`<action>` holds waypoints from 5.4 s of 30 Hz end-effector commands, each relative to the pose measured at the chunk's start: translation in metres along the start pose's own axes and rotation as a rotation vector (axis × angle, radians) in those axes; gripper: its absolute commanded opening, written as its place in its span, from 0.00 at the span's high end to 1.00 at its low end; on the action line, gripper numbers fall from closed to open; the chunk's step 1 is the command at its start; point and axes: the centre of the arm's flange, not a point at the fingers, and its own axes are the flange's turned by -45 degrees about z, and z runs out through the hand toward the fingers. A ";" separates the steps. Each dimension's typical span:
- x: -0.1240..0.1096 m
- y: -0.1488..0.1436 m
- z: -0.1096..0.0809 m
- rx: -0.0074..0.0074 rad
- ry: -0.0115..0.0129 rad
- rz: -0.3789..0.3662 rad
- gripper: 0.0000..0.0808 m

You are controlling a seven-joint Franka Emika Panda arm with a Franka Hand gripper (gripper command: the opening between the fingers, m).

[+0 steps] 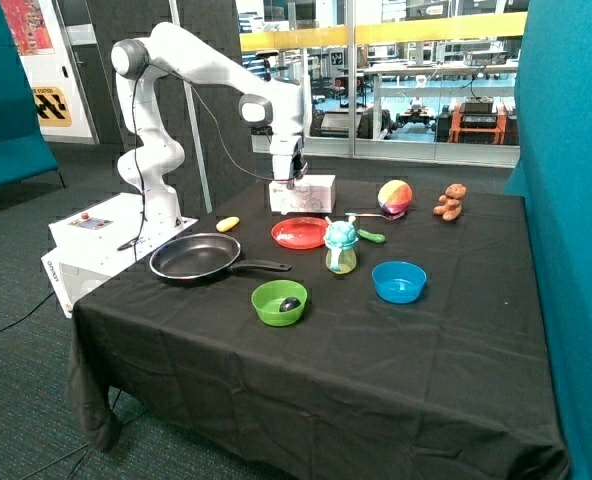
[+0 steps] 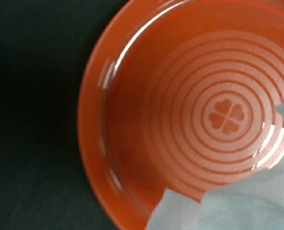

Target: Dry the plate

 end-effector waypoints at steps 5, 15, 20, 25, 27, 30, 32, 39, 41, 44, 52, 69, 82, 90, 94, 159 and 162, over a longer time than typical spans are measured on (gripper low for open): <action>0.006 0.022 0.034 -0.0003 0.0018 0.006 1.00; -0.005 0.030 0.059 -0.0003 0.0018 0.007 1.00; -0.013 0.036 0.071 -0.0003 0.0018 -0.013 1.00; -0.019 0.042 0.076 -0.0003 0.0018 -0.017 1.00; -0.021 0.043 0.078 -0.0003 0.0018 -0.019 1.00; -0.023 0.040 0.079 -0.0003 0.0018 -0.028 1.00; -0.024 0.036 0.081 -0.0003 0.0018 -0.037 1.00; -0.023 0.015 0.085 -0.0003 0.0018 -0.068 1.00; -0.023 0.008 0.086 -0.0003 0.0018 -0.075 1.00; -0.022 -0.004 0.088 -0.0004 0.0018 -0.096 1.00; -0.021 -0.026 0.096 -0.0004 0.0018 -0.127 1.00; 0.016 -0.048 0.096 -0.0004 0.0018 -0.147 1.00; 0.055 -0.041 0.100 -0.0004 0.0018 -0.120 1.00; 0.080 -0.015 0.101 -0.0003 0.0018 -0.067 1.00; 0.089 0.007 0.097 -0.0003 0.0018 -0.025 1.00; 0.013 -0.041 0.109 -0.0004 0.0018 -0.125 1.00; 0.024 -0.042 0.106 -0.0004 0.0018 -0.120 1.00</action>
